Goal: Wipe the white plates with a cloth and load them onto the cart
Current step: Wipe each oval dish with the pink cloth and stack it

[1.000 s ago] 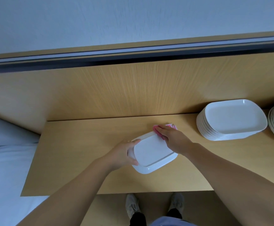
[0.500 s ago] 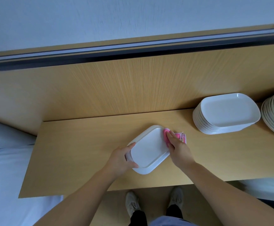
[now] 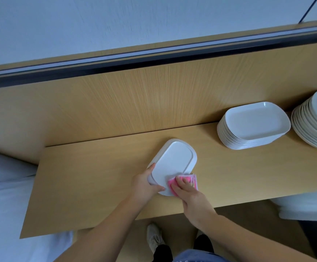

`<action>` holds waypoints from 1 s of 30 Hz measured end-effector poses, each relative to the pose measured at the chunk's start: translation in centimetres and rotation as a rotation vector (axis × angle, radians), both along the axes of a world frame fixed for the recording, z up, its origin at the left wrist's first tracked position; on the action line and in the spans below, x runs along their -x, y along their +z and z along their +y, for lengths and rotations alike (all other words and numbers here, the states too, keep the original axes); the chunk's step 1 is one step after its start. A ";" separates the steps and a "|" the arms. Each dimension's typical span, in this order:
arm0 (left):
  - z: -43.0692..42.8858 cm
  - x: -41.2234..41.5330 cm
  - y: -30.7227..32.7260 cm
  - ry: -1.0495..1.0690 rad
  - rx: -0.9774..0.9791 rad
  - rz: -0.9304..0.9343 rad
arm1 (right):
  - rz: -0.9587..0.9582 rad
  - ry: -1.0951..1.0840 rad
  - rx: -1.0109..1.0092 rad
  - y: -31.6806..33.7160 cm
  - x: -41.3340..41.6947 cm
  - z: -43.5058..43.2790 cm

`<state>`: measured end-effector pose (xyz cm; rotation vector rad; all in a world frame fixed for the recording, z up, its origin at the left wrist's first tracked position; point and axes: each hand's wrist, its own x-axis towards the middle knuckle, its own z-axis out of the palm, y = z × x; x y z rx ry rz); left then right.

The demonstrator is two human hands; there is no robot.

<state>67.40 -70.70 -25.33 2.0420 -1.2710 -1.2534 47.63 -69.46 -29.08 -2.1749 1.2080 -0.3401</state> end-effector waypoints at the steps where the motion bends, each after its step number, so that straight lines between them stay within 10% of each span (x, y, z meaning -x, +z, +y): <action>1: 0.0 0.0 0.1 -0.006 0.008 -0.002 | -0.033 -0.003 0.010 0.5 0.4 -0.4; 6: 0.2 0.0 0.4 -0.014 0.015 0.006 | -0.156 -0.211 0.063 3.6 0.1 -6.7; 15: 0.0 -0.3 0.8 -0.040 0.008 0.069 | 0.294 -0.108 -0.033 0.5 -2.3 -9.7; 30: -1.6 0.2 0.2 0.011 0.007 0.098 | 0.291 0.418 0.273 -0.1 1.5 -5.7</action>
